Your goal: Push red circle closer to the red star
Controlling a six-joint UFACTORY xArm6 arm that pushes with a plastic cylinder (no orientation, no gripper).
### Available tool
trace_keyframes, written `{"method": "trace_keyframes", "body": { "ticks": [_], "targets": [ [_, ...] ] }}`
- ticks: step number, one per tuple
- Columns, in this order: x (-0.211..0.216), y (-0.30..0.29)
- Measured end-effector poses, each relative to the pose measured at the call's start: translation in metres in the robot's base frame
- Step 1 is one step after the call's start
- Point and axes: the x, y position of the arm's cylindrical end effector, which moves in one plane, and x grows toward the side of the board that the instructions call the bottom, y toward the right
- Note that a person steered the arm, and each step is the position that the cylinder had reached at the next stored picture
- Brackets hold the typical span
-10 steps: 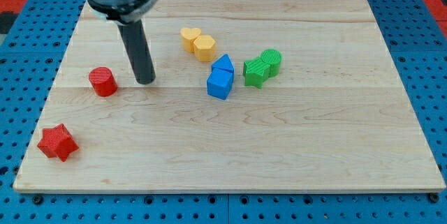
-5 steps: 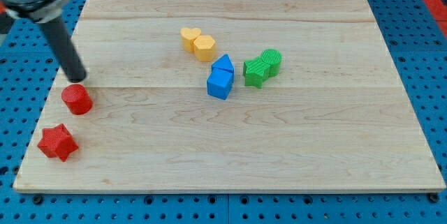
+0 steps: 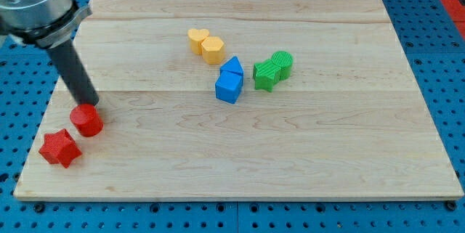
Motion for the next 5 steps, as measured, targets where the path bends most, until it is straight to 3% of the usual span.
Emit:
{"method": "trace_keyframes", "body": {
  "ticks": [2,3,4,5],
  "targets": [
    [-0.014,-0.027],
    [-0.025,-0.007],
    [-0.017,0.033],
    [0.007,0.031]
  ]
}}
